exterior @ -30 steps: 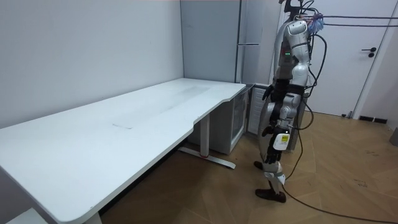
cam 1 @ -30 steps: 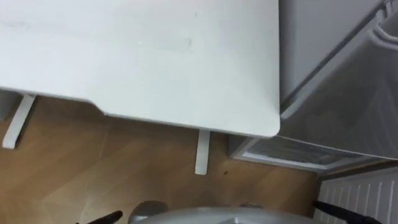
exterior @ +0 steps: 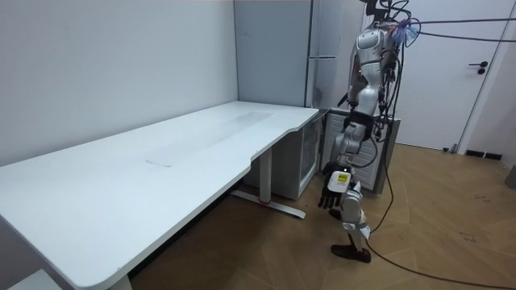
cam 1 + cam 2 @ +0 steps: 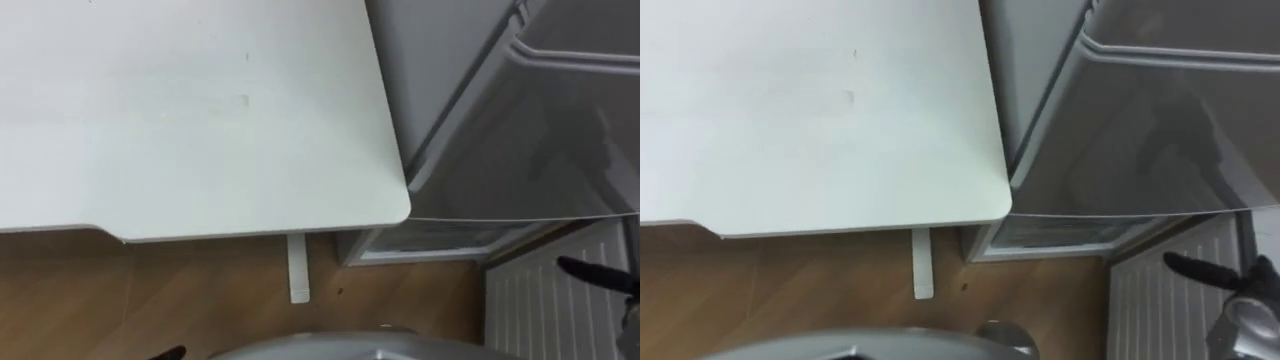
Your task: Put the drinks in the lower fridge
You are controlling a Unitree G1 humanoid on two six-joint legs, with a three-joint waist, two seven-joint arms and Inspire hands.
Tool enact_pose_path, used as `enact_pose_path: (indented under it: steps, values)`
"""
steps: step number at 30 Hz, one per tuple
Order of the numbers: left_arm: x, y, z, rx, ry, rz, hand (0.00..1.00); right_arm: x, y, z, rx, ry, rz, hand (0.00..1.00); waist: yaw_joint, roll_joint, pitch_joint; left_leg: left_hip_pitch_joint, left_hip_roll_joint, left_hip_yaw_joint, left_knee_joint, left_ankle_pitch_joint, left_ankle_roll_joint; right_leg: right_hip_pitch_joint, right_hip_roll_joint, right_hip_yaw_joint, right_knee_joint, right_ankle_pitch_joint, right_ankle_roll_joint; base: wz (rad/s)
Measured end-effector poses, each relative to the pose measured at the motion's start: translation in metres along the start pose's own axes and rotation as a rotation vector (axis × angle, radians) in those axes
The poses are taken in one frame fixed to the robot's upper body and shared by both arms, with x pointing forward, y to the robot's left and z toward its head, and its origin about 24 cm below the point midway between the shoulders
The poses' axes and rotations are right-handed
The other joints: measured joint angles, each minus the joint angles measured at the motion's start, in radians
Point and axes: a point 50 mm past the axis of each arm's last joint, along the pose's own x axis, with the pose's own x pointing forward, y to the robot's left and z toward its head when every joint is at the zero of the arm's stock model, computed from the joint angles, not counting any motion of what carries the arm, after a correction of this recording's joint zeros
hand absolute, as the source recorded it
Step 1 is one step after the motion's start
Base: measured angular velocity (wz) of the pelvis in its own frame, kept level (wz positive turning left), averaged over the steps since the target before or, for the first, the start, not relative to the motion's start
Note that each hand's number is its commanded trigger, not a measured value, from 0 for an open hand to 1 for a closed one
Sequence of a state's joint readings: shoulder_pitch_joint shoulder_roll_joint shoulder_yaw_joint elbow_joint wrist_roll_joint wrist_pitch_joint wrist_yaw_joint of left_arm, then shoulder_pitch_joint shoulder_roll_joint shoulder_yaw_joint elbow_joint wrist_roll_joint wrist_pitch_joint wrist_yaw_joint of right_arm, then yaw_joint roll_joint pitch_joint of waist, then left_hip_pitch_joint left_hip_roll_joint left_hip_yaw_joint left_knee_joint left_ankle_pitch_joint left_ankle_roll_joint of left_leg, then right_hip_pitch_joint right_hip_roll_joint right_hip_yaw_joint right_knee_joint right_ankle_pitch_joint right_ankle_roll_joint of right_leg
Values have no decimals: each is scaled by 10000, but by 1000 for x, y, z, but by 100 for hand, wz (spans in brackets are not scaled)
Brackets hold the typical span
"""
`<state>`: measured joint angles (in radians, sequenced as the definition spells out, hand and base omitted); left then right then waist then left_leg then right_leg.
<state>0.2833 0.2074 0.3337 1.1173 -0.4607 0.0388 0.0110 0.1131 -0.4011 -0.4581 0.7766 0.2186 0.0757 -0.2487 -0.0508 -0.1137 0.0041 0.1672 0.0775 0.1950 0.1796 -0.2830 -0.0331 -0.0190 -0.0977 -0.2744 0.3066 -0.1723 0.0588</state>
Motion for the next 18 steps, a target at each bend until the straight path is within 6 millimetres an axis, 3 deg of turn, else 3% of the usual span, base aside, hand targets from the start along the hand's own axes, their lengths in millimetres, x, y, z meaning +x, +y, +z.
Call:
enact_pose_path:
  steps: [8, 12, 18]
  values:
    - [0, -2, 14, 189, -560, 65, 0, -13, -25, 54, -458, -3014, -2018, 0, -108, -214, -77, 78, 31, 209, -102, 2, 0, -60, 115, 282, -115, 30, 2, -9]
    - [-1, -1, 16, 198, -668, 115, 0, -15, -30, 56, -522, -3164, -2511, 0, -269, -240, -68, 135, 32, 209, -115, 3, 0, -3, 128, 306, -176, 41, 10, -3]
    - [-1, -2, 18, 182, -750, 67, 0, -16, -39, 42, -829, -2788, -3008, 0, -307, -294, -63, 157, 33, 215, -118, 3, 0, 5, 137, 334, -188, 42, 12, -1]
